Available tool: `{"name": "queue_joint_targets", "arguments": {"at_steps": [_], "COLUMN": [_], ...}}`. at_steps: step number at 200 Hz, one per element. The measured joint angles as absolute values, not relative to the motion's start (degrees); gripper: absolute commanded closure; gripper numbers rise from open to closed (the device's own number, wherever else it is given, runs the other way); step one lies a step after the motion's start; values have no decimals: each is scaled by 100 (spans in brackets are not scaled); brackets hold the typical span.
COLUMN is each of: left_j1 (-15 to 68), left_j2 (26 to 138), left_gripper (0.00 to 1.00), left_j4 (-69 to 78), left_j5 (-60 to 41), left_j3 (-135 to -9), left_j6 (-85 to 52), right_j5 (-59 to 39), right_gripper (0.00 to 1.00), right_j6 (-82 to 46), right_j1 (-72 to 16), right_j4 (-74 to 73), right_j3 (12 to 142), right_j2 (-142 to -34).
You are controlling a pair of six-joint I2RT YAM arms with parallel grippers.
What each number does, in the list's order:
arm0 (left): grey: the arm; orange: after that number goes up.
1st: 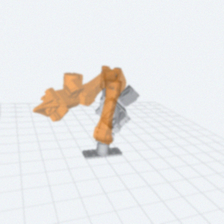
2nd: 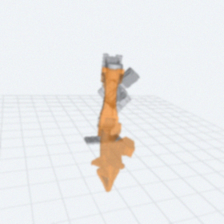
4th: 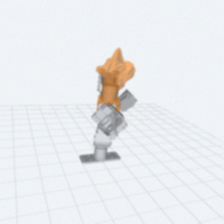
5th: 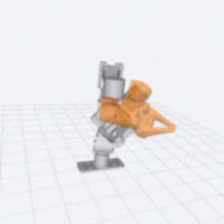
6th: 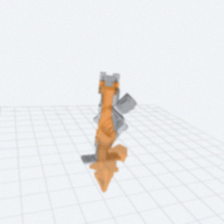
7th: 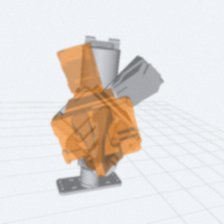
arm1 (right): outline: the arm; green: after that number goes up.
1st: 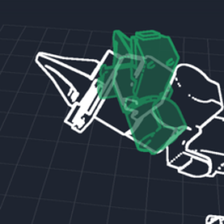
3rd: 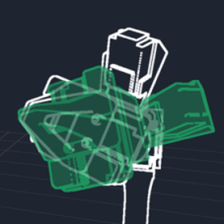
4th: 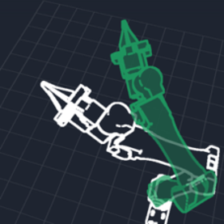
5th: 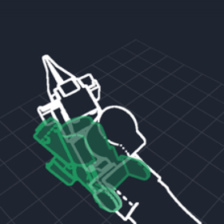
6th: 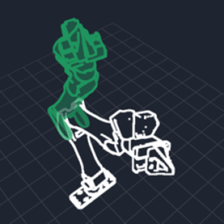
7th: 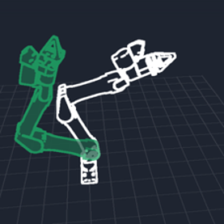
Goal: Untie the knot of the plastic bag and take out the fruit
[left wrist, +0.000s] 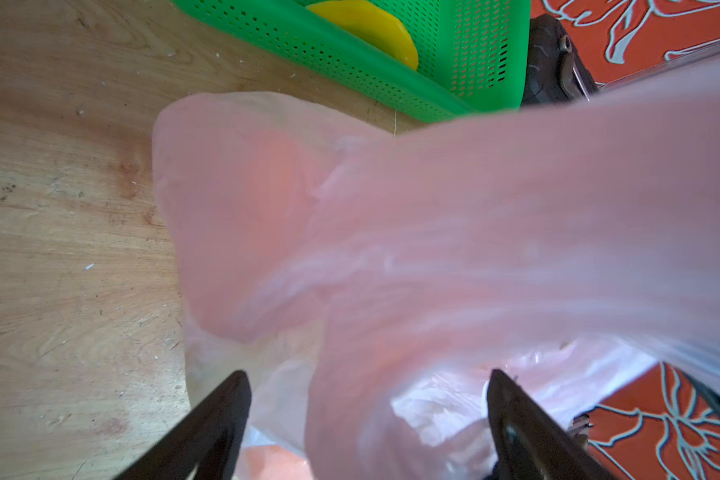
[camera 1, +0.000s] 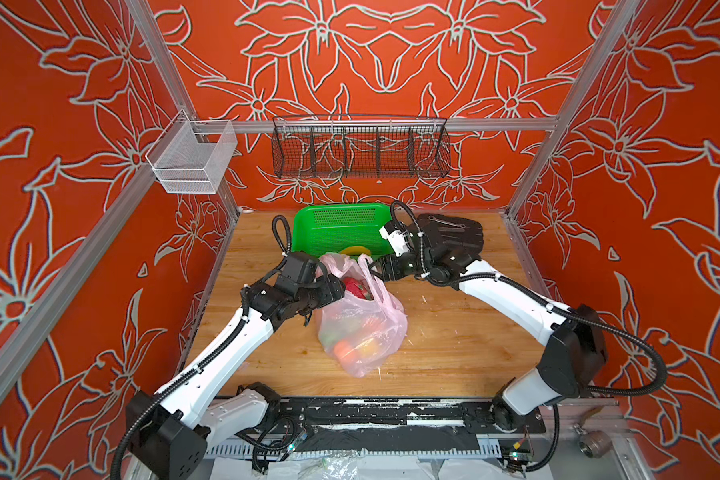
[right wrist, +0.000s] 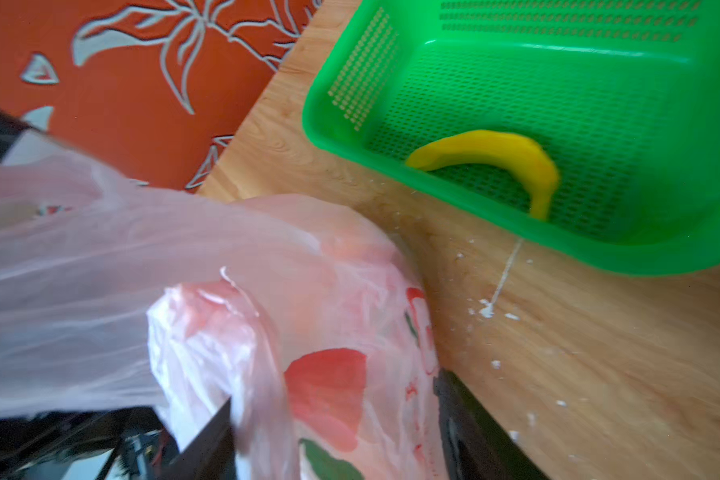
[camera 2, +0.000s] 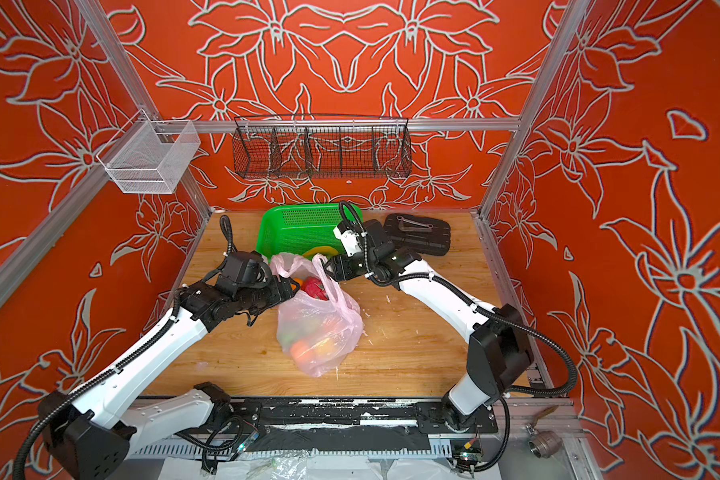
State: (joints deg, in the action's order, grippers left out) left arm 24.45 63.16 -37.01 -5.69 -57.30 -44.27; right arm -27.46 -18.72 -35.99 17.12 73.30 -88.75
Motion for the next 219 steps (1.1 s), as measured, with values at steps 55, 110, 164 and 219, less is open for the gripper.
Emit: {"name": "queue_joint_targets", "arguments": {"at_steps": [55,110,164,219], "left_j1": [2449,2449,2449,2449], "left_j2": [6320,6436,6434,6351], "left_gripper": [21,21,21,24], "left_j4": [-3581,-3496,-3485,-3479], "left_j5": [-521,-528,-484,-436], "left_j3": [-5730,-5730,-5730,-5730], "left_j6": [-4464,-4491,-4495,-4504], "right_j5": [-3409,-3354,-3774,-3686], "right_gripper": [83,100,100,89], "right_j6": [-2255,-2220,-1841,-1428], "right_j1": [-3758,-4191,-5236,-6248], "right_j4": [987,674,478,495], "right_j3": [6643,6313,5927,5325], "right_j2": [-8221,-7478,-7679,-8978]}}
